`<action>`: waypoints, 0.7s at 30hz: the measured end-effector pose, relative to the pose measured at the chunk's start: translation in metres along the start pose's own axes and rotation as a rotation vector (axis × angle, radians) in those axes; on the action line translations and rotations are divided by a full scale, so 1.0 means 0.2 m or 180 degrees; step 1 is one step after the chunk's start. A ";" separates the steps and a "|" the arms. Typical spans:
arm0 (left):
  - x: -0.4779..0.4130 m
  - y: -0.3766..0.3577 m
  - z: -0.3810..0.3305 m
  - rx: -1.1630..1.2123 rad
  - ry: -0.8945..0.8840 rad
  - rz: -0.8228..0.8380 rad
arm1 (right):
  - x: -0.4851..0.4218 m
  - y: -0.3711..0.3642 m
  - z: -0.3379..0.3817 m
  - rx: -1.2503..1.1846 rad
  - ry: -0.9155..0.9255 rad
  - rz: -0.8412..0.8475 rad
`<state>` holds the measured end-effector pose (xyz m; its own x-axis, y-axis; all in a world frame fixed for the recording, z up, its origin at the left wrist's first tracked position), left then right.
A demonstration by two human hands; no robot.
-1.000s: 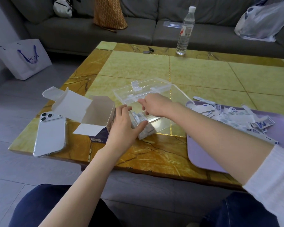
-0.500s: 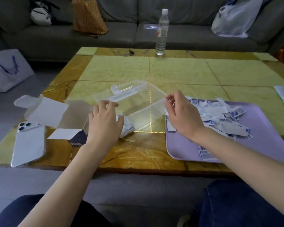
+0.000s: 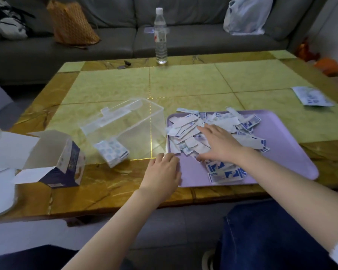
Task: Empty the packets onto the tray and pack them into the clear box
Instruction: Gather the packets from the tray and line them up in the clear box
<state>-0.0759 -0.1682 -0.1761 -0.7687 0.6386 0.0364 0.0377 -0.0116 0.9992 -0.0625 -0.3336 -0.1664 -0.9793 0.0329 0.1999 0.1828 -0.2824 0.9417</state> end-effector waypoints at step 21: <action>-0.05 -0.01 0.04 0.0408 -0.0046 -0.0090 | -0.17 0.25 0.20 -0.0386 0.0499 -0.1353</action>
<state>-0.0630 -0.1694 -0.1793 -0.7614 0.6483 0.0072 0.0983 0.1044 0.9897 -0.0174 -0.3106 -0.1155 -0.9682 0.0272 -0.2488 -0.2398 -0.3856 0.8909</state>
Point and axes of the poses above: each hand's wrist, its own x-axis away from the middle knuckle, its own y-axis out of the back of the hand, z = x × y, the point moved 6 cm from there along -x, towards the middle knuckle, and after that the axes turned 9 degrees about -x, right-handed, at the moved point
